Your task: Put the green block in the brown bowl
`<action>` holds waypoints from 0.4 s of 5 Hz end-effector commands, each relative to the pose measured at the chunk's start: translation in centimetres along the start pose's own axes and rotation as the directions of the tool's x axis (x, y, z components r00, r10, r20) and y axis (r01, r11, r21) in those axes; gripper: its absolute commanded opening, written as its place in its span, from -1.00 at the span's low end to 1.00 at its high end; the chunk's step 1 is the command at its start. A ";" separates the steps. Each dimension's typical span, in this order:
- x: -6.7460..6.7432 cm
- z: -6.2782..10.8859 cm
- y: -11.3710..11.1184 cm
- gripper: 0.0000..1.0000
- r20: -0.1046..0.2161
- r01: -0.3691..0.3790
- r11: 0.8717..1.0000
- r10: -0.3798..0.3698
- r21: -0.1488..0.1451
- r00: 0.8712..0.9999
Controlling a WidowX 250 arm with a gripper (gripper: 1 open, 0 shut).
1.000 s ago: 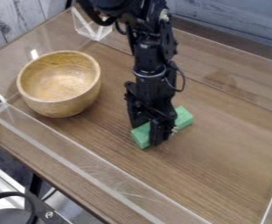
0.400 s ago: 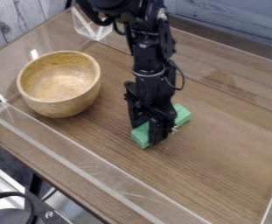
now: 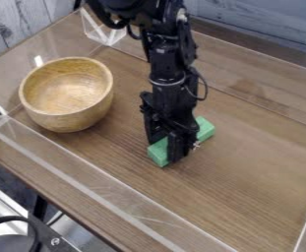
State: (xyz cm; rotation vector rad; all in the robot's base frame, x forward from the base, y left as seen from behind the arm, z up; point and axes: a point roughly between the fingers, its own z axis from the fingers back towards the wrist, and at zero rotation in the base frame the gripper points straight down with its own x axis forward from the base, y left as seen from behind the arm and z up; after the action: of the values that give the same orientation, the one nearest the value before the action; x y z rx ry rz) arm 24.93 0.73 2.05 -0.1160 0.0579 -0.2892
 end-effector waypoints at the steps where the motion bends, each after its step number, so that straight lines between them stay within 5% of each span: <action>1: 0.9 0.5 0.0 -1.00 0.036 0.008 1.000 -0.008 0.002 0.999; 2: 1.0 0.4 -0.1 -1.00 0.036 0.012 1.000 -0.012 -0.004 0.999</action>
State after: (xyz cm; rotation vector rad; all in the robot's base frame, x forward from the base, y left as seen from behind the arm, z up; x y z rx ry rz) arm 25.22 0.49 2.02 -0.1295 0.0537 -0.2847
